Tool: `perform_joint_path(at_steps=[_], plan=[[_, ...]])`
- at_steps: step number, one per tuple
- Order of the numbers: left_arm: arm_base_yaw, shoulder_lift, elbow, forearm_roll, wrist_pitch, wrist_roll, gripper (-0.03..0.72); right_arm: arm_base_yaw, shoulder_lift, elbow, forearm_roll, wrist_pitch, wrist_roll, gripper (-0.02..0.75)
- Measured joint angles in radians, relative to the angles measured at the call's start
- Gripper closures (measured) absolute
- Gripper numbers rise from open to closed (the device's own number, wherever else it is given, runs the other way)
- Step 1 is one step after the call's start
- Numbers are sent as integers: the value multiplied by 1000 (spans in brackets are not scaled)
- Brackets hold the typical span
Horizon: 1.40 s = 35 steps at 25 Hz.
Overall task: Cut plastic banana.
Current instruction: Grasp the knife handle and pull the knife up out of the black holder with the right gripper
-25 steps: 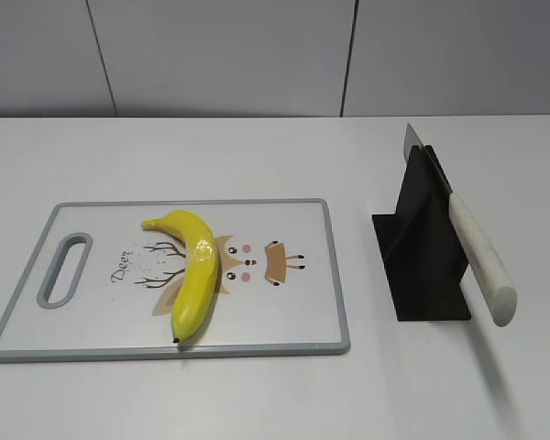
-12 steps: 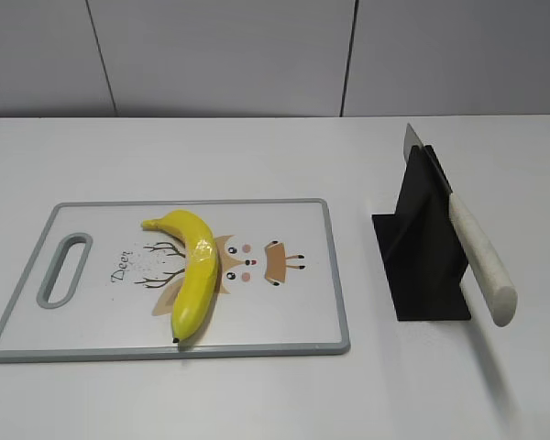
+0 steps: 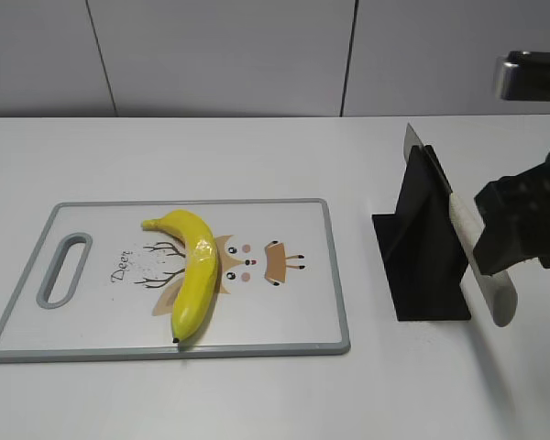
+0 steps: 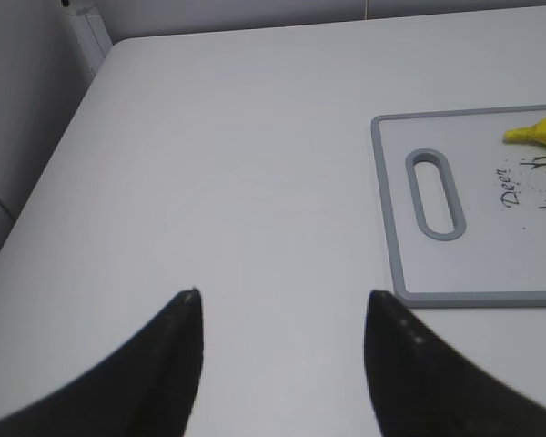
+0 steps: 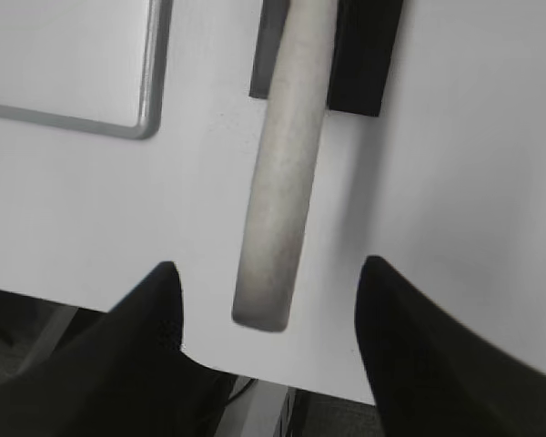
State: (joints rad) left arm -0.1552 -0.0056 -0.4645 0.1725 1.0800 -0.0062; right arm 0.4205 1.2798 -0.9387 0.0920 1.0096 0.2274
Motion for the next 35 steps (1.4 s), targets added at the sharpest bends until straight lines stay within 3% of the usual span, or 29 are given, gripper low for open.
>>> perform_joint_path(at_steps=[14,17,21,35], plan=[[0,0,0,0,0,0,167,0,206,-1,-15,-120,46,297],[0,0,0,0,0,0,167,0,232,-1,-15,-122,64,375],[0,0,0,0,0,0,173,0,258,-1,-13,-98,84,576],[0,0,0,0,-1,0,185,-1,90,-4,-6,-71,104,575]])
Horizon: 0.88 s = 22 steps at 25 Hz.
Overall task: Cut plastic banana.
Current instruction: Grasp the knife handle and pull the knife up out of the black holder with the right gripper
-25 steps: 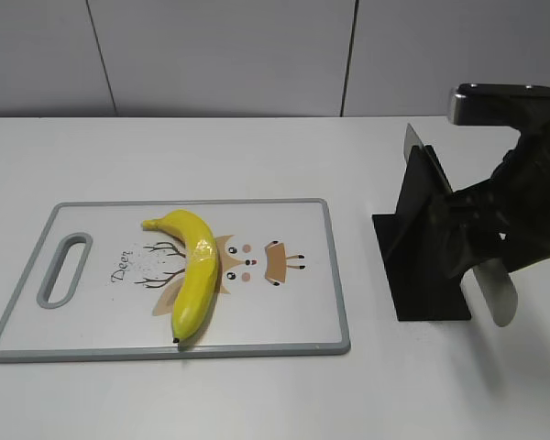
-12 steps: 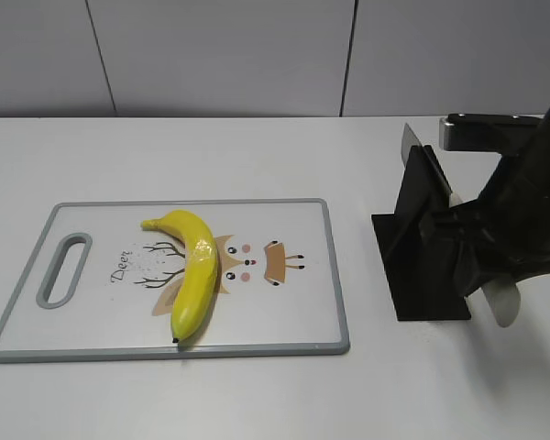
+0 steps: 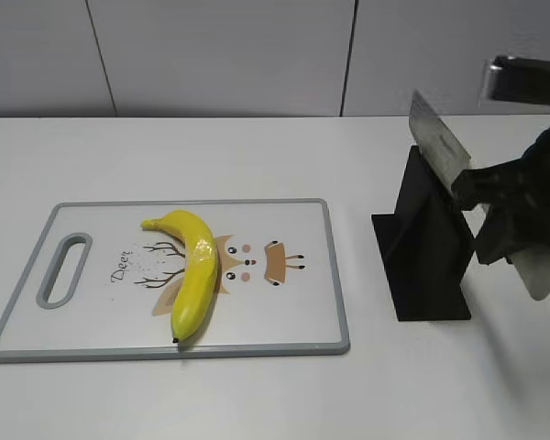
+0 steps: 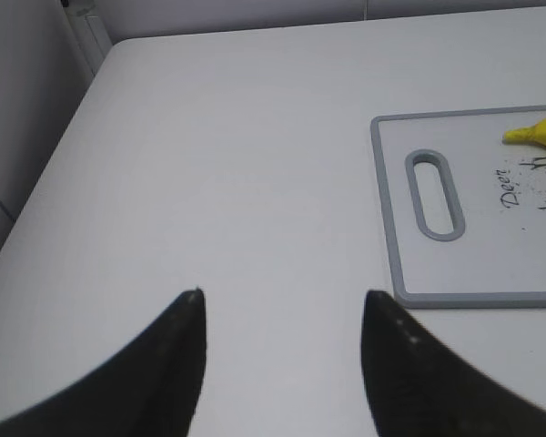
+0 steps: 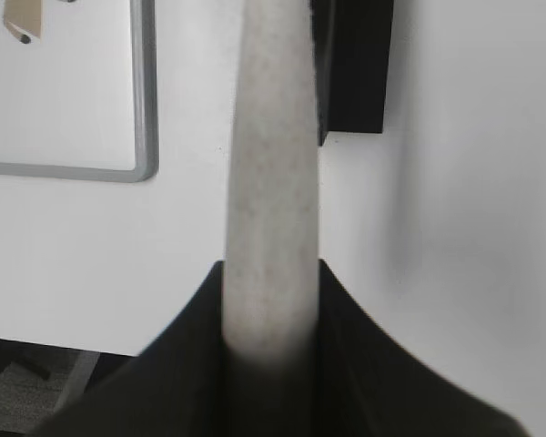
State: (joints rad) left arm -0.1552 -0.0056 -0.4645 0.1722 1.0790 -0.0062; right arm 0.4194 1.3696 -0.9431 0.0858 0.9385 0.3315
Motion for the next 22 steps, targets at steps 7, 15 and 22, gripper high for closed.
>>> perform_joint_path(at_steps=[7,15,22], plan=[[0,0,0,0,-1,0,185,2,-57,-73,2,10,-7,576],[-1,90,-86,1,-65,53,185,2,-56,-196,-3,1,-268,576],[-1,448,-239,-77,-150,267,117,2,91,-340,-4,42,-542,576]])
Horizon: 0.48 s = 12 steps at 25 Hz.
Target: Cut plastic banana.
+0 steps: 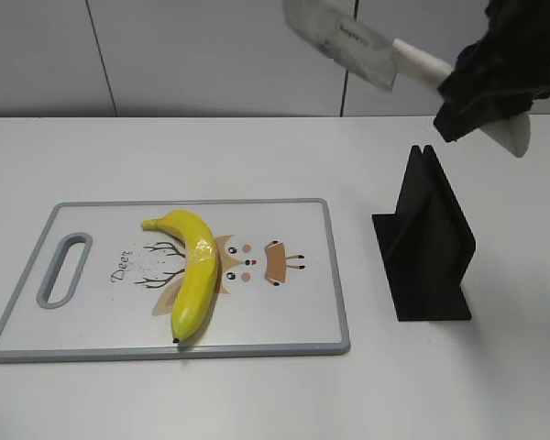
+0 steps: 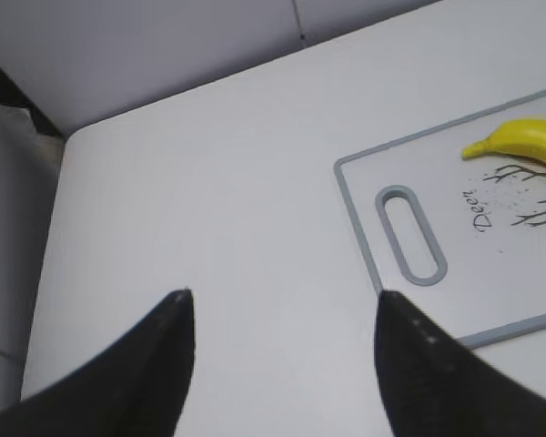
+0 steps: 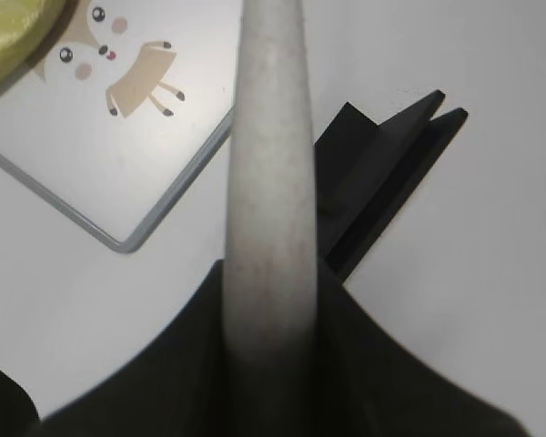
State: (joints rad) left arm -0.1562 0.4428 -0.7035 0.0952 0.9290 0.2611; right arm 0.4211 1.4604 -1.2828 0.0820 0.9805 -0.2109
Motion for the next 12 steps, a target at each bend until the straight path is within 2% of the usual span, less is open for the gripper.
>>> perform_joint_path(at_steps=[5,10,12], plan=[[0,305,-172,-110,5,215,70,0,129,-81,18,73,-225,576],[-6,589,-372,-215,134,481,71,0,217,-136,130,91,-487,576],[-28,699,-457,-240,166,539,73,3,246,-157,185,90,-579,576]])
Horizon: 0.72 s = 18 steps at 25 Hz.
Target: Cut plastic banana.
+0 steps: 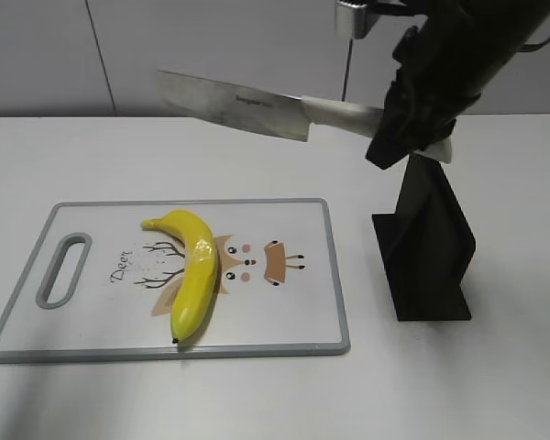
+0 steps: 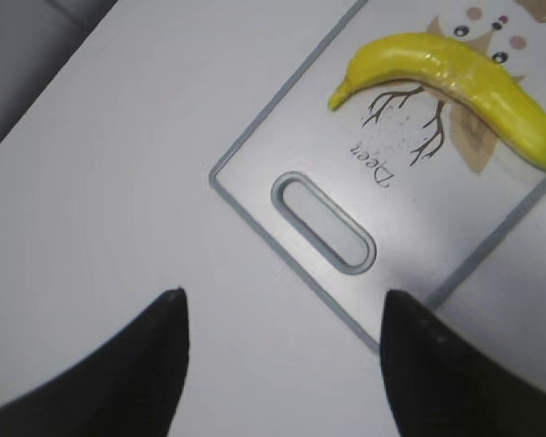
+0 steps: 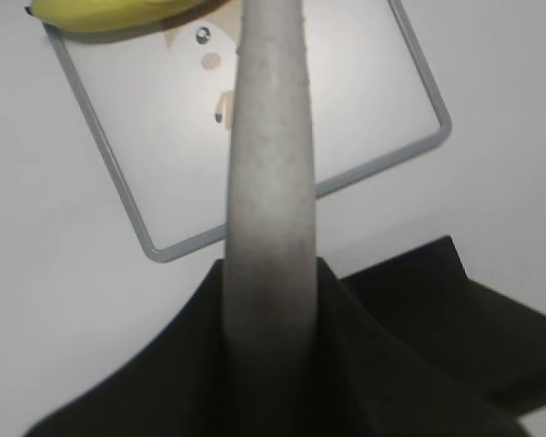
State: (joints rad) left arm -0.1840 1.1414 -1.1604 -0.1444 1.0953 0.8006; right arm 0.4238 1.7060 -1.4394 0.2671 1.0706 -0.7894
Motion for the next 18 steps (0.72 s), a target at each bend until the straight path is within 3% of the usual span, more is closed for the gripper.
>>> perform_joint_path(at_steps=[6,11,18], plan=[[-129,229,-188,13,64,134,84,41,99,-73,62,47,-163,576],[-229,339,-240,73,68,173,97,93,153,-133,60,54,-263,576],[-252,447,-240,80,69,182,100,116,173,-160,90,53,-283,577]])
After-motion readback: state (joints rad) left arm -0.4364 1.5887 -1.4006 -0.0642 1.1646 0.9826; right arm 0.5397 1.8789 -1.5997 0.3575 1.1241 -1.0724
